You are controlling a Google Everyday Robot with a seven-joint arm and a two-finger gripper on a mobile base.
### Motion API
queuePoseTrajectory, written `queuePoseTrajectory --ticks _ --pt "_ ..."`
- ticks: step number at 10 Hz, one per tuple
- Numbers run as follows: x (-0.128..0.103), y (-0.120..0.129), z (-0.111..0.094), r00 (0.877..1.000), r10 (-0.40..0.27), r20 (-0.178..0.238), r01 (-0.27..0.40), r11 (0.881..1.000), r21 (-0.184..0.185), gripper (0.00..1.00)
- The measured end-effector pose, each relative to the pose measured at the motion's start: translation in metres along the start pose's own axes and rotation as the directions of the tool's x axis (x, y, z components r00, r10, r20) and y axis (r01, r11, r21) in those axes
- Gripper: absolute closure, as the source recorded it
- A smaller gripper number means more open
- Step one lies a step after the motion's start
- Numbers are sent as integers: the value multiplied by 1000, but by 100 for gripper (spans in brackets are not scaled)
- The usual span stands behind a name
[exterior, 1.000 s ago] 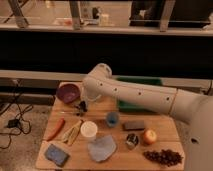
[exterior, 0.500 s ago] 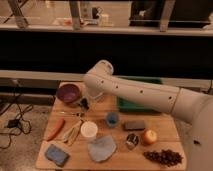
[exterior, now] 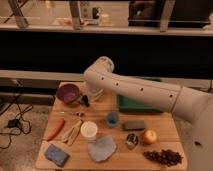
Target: Wipe red bowl with brush
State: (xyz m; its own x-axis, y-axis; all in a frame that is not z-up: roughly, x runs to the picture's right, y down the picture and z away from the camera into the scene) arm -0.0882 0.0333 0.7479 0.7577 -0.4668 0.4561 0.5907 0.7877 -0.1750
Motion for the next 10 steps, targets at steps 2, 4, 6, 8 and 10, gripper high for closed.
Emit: queuePoseTrajectory --ticks 2,4,6,8,10 --pt "7 -2 -8 1000 7 -11 -7 1000 11 100" --pt "15 -8 -25 1000 13 -29 -12 999 32 100" --pt "21 -16 -38 999 17 -40 -15 999 45 100" --pt "26 -23 -42 999 19 -48 -16 999 51 100" --pt "31 -32 -43 998 16 -58 -13 998 53 100"
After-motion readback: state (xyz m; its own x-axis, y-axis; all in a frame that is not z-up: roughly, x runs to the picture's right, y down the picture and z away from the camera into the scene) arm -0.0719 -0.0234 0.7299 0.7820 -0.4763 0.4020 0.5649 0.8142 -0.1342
